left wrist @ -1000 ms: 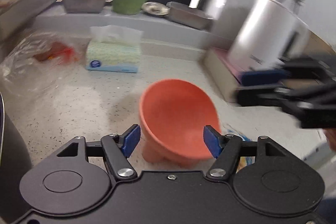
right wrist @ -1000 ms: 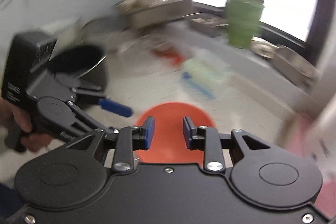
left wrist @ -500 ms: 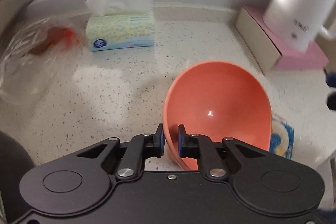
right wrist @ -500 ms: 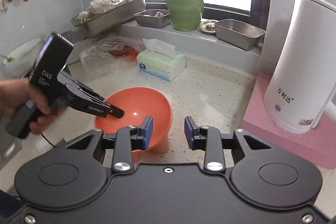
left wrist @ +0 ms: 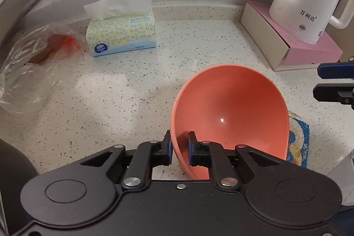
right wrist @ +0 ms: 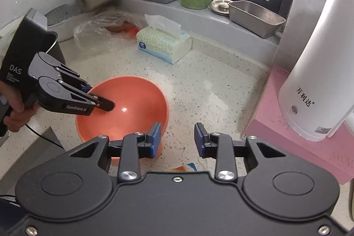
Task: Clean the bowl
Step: 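Open the right gripper off the bowl while the left gripper grasps the bowl's rim, then move the right gripper to the white tissue box and pinch a tissue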
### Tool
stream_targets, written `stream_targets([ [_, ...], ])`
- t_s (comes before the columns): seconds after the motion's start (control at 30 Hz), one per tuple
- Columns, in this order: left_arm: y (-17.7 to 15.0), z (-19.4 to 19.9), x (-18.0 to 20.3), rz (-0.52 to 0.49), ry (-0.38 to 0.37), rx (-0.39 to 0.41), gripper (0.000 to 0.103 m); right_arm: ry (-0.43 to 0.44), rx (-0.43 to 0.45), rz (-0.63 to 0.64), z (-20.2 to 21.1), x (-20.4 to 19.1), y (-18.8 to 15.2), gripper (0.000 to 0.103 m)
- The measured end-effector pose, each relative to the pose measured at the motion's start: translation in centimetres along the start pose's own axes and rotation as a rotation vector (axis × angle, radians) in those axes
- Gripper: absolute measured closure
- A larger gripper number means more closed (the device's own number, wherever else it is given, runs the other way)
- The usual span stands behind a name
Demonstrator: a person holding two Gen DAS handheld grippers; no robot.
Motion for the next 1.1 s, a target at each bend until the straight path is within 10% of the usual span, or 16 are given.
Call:
stream_targets([
  [0.33, 0.0, 0.0, 0.3, 0.072, 0.011, 0.007, 0.089, -0.044, 0.028, 0.081, 0.1, 0.5, 2.9, 0.063],
  [0.8, -0.3, 0.1, 0.1, 0.167, 0.024, 0.026, 0.089, -0.073, 0.128, 0.411, -5.5, -0.3, 15.5, 0.044],
  [1.1, 0.0, -0.1, -0.4, 0.141, 0.009, 0.018, 0.089, -0.070, 0.137, 0.278, -7.2, 0.1, 16.1, 0.043],
])
Point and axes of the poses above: each gripper's, at about its wrist camera, not at the fingertips, and z roughly against the way its jaws point, x to its right, y to its top, the point moved 1 cm from there along -z, roughly the way its jaws point, and after that the axes turned 15 degrees about -x, right-handed, at the moved point
